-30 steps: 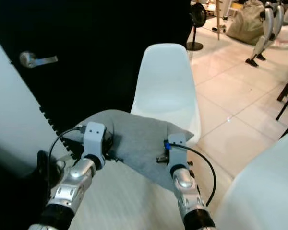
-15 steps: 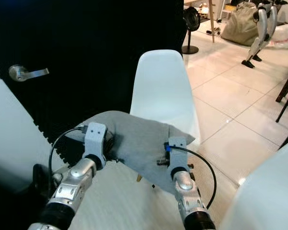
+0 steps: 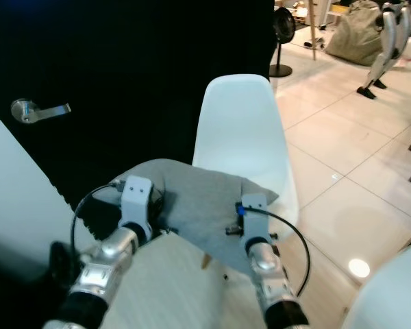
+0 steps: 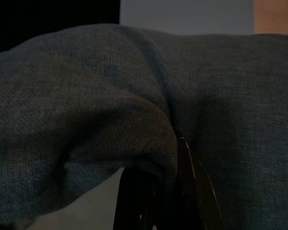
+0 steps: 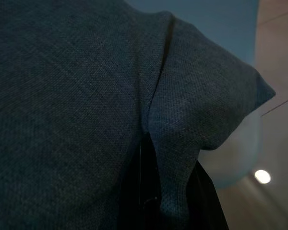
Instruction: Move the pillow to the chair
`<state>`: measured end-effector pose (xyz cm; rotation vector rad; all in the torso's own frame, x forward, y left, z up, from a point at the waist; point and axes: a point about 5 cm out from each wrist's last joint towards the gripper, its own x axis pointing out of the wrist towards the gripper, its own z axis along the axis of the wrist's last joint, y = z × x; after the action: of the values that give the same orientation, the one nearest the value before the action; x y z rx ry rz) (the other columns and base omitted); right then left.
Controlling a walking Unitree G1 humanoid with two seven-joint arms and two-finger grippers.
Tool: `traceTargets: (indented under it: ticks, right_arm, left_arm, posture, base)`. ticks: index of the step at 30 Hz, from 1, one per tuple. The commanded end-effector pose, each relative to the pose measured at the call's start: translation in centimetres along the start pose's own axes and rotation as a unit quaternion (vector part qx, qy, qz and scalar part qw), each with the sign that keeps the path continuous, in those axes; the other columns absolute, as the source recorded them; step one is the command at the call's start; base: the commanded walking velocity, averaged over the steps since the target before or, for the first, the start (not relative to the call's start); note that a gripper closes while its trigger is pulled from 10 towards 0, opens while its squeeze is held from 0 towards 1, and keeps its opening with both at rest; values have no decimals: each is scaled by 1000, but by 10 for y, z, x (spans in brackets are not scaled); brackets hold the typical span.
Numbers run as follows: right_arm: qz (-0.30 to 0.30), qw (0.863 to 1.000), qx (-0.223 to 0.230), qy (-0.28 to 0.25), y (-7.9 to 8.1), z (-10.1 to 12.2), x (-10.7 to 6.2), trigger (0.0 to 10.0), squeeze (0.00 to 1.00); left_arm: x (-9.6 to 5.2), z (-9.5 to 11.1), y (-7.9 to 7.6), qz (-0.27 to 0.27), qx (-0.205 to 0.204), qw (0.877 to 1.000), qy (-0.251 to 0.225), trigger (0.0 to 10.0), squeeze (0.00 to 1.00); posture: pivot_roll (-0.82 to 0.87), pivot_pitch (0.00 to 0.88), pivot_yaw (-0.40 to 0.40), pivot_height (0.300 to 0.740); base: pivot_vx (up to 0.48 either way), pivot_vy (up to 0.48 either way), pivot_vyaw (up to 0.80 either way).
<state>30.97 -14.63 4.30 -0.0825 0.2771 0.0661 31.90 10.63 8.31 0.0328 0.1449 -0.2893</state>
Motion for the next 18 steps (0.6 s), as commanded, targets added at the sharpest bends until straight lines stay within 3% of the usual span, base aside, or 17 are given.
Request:
traceTargets:
  ticks: [1, 9, 14, 18]
  right_arm:
    - [16, 1000, 3, -19, 12, 9, 2, 10000, 0]
    - [7, 999, 25, -22, 10, 8, 1, 10000, 0]
    - [4, 1000, 22, -14, 8, 6, 1, 10000, 0]
    - [-3, 1000, 22, -10, 7, 5, 1, 10000, 0]
  left_arm:
    - [-1, 3, 6, 1, 12, 1000, -7, 10000, 0]
    - [-1, 3, 5, -2, 14, 1000, -6, 10000, 0]
    - [0, 3, 4, -5, 18, 1000, -5, 10000, 0]
    - [0, 3, 4, -6, 18, 1000, -5, 10000, 0]
  posture:
    - [13, 41, 97, 740]
    - [13, 43, 100, 740]
    - [11, 46, 103, 740]
    - [10, 49, 103, 740]
  base:
    - [337, 0, 0]
    - [334, 0, 0]
    - [334, 0, -800]
    - [332, 0, 0]
